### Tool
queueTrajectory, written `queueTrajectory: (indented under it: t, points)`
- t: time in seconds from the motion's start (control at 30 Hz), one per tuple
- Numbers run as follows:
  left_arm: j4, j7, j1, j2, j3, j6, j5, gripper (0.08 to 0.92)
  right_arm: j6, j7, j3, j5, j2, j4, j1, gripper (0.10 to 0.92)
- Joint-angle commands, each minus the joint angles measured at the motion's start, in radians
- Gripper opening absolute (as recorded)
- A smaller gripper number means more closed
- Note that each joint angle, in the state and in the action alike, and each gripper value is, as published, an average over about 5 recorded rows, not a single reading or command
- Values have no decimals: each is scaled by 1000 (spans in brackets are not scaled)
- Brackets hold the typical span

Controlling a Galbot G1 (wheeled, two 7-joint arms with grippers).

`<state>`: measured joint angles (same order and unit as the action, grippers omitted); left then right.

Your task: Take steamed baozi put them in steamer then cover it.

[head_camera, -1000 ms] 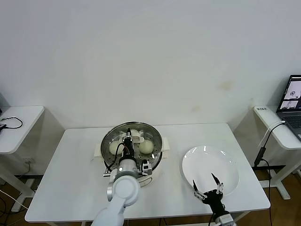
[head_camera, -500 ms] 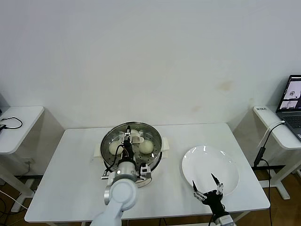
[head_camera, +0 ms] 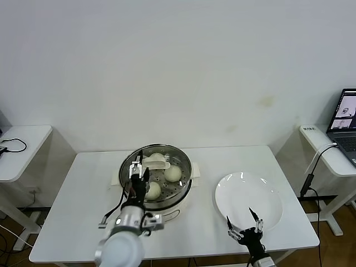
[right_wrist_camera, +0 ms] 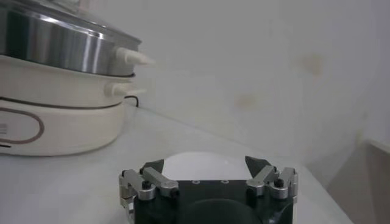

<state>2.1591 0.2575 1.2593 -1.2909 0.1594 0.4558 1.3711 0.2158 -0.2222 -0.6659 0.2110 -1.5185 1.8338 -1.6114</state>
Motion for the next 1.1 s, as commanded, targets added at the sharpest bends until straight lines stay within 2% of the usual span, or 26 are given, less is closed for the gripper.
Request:
queueTrajectory:
  t: [0.03,0.2,0.33,0.47,0.6,0.83,1.1]
  points:
    - [240,-243,353,114,309,-155,-697,822,2,1,1,-29,11,16,-15,823]
    - [133,-377,449,106,606,-398,-1421,823,-2,4,12,-96,41,49,-33,823]
    - [67,-442,538,87,673,-458,-1690,823,-16,6,30,-135,73,69,-56,823]
    - [54,-442,608,40,632,-469,-1768,823,-31,19,51,-182,116,89,-87,823]
    - [13,-438,635,2,607,-546,-1758,823,-49,34,74,-241,150,123,-125,823]
    - [-80,-436,646,-10,590,-629,-1728,823,-54,49,85,-260,165,146,-161,823]
    - [-118,-429,646,-17,568,-657,-1732,823,-55,54,107,-251,160,157,-180,823]
